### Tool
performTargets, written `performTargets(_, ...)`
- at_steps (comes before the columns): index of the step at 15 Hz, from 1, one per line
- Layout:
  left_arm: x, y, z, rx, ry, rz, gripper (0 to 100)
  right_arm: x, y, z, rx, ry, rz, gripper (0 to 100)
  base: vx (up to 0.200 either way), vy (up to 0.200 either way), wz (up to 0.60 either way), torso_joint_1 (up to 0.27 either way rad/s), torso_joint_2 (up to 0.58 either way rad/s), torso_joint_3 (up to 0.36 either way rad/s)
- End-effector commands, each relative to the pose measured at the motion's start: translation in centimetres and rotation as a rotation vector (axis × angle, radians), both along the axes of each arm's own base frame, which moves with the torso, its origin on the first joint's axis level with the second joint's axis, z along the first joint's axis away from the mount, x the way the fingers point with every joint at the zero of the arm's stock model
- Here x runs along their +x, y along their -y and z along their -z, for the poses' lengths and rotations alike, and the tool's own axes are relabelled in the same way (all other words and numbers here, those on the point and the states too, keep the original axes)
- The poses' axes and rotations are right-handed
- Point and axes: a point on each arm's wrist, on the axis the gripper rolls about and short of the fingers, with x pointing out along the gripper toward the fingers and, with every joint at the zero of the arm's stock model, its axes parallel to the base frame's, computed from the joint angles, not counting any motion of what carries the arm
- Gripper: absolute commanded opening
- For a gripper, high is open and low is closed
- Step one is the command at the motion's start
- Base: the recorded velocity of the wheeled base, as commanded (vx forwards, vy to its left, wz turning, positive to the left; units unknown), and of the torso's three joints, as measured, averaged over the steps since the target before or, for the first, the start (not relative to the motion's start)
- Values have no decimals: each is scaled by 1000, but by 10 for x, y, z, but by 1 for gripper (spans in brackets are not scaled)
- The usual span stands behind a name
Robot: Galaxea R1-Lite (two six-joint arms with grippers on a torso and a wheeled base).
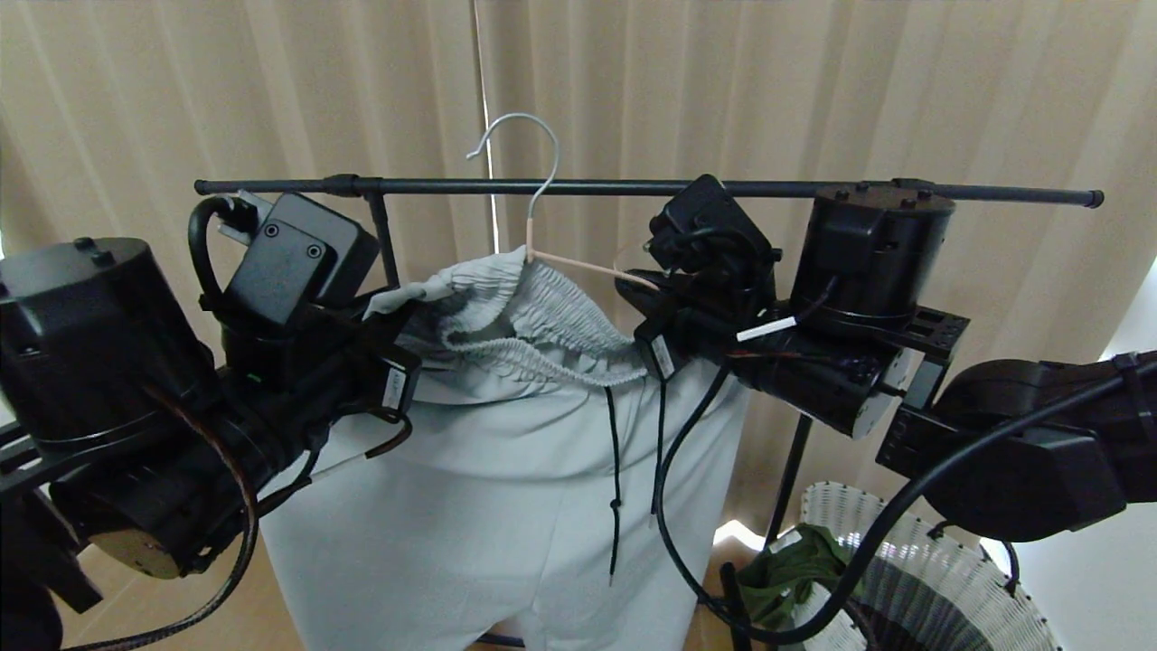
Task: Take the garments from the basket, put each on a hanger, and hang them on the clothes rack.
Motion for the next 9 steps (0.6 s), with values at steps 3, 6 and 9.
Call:
performTargets(3,-2,-1,3,5,-11,1,0,-2,1,-2,6,6,-1,0,0,0,0,0,0,0)
performTargets(6,-6,-3,8,6,-27,4,100,-3,2,-3,8,8,-1,0,0,0,0,0,0,0)
performTargets(9,-15,-10,7,1,-20,19,100,-5,8,-6,12,13,36,0,0,0,0,0,0,0)
